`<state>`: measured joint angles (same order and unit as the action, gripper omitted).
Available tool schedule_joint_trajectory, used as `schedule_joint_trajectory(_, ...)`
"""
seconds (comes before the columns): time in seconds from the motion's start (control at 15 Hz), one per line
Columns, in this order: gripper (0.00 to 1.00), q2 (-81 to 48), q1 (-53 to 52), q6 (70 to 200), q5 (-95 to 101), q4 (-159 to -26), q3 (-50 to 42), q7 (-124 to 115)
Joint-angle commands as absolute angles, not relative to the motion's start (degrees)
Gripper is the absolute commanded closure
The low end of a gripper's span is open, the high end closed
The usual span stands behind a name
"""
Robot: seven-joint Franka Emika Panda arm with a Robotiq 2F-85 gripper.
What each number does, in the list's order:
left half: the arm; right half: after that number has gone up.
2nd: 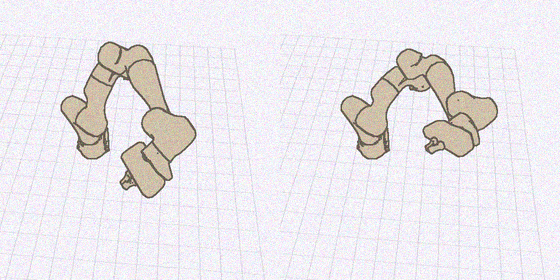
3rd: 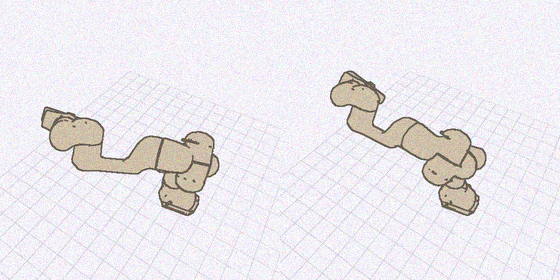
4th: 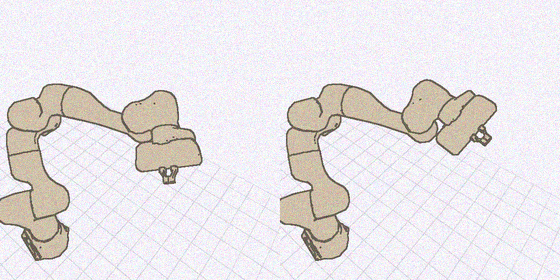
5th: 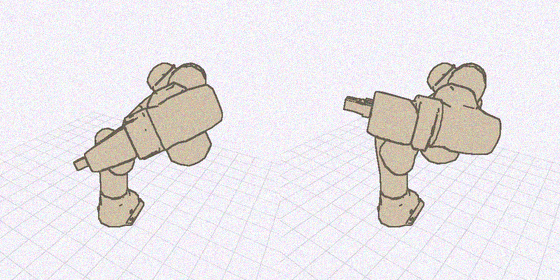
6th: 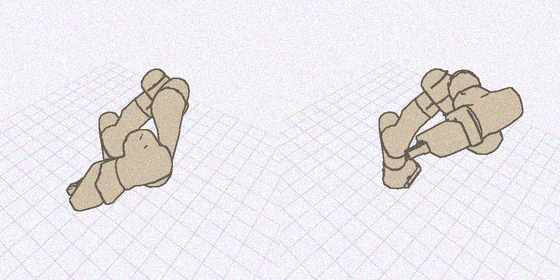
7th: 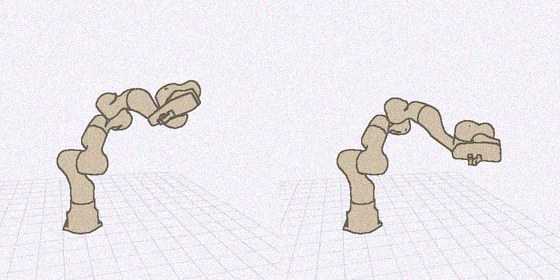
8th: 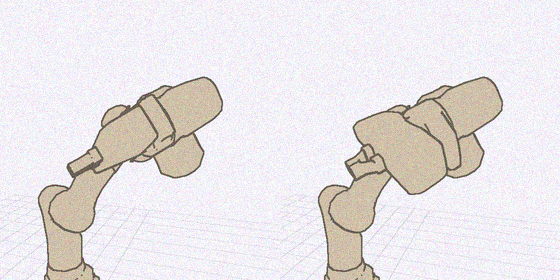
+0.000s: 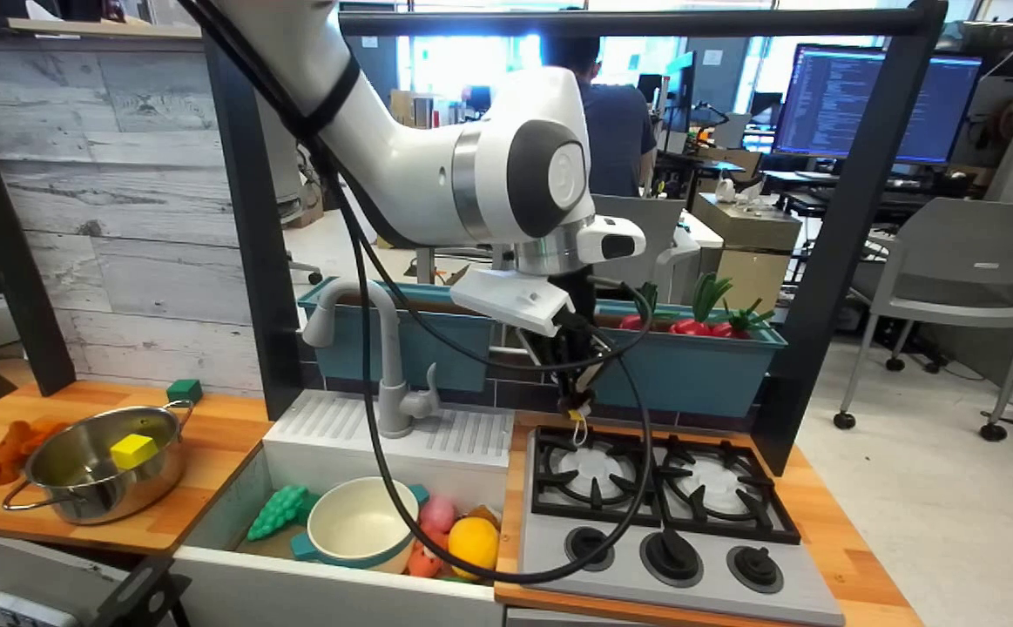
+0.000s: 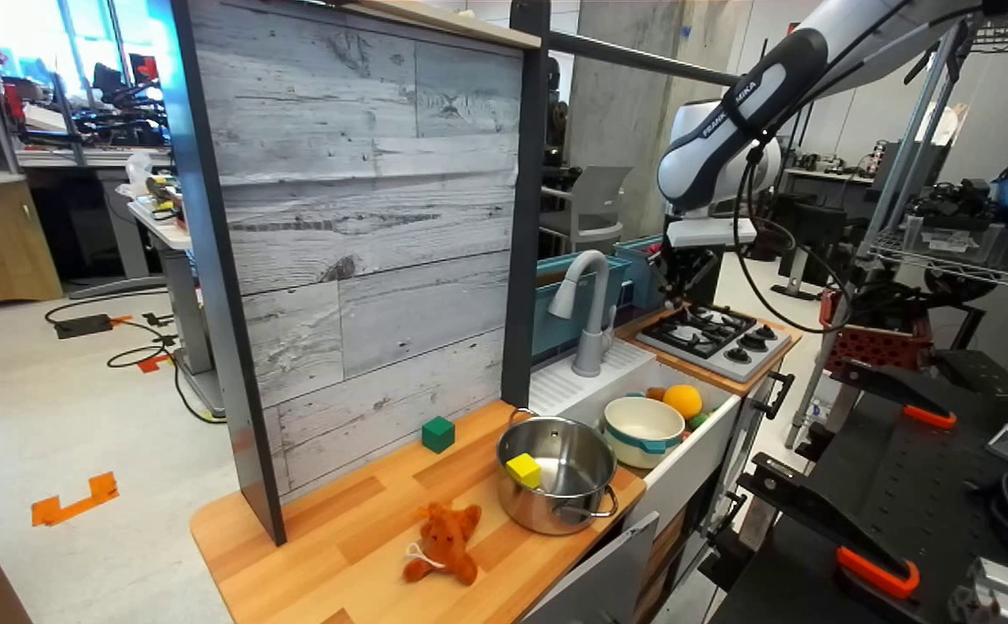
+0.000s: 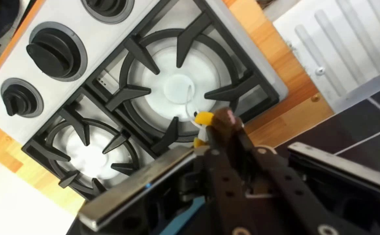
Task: Remove the toy from the stove and put it on the base top on the left
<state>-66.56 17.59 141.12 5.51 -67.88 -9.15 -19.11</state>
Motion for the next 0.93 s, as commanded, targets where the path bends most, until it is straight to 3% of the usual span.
schedule_joint_trajectory(0.0, 0.97, -56.71, 19.27, 144.32, 6.77, -81.88, -5.35, -7.57)
schedule_joint_trajectory(0.53, 0.97, -40.0, 16.83, 142.55, 6.7, -103.43, -4.57, 15.29)
schedule_joint_trajectory(0.87, 0.97, -37.01, 10.86, 135.43, 8.9, -104.71, -1.91, 20.28)
